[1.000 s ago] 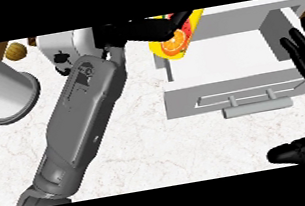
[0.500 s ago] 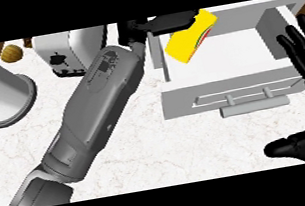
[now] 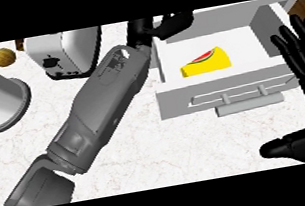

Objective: Pick up the cup, place it into the drawer and close the drawer

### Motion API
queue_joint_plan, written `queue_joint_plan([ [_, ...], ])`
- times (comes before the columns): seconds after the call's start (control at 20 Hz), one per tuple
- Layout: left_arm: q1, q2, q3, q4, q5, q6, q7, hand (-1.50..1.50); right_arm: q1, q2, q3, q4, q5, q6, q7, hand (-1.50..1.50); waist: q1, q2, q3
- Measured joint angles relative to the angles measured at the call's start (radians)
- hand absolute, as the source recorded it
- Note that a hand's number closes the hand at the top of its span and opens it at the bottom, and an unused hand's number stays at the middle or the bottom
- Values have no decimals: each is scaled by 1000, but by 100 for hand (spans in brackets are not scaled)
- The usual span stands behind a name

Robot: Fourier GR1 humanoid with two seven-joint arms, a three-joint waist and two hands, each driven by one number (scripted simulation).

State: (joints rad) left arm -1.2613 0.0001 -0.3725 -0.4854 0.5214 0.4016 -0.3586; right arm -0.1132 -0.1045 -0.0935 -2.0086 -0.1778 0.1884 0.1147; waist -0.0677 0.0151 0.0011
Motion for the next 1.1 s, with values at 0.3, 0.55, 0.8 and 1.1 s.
queue_joint_plan([
  [0.3, -47, 0, -99, 56, 48, 39, 19, 150, -31, 7, 18, 16, 3, -2, 8, -150, -25, 5, 0],
  [0.55, -62, 0, -183, 93, 52, 72, 42, -150, -29, 11, 29, 3, 0, 2, 7, -150, -41, 8, 1],
  [0.8, -53, 0, -215, 87, 91, 82, 23, -150, -40, 14, 25, 4, -17, 5, 5, -150, -44, 11, 1],
  [1.1, -49, 0, -206, 27, 180, 67, -32, -150, -54, 22, 15, 17, -62, 11, 12, -150, -35, 8, 0],
])
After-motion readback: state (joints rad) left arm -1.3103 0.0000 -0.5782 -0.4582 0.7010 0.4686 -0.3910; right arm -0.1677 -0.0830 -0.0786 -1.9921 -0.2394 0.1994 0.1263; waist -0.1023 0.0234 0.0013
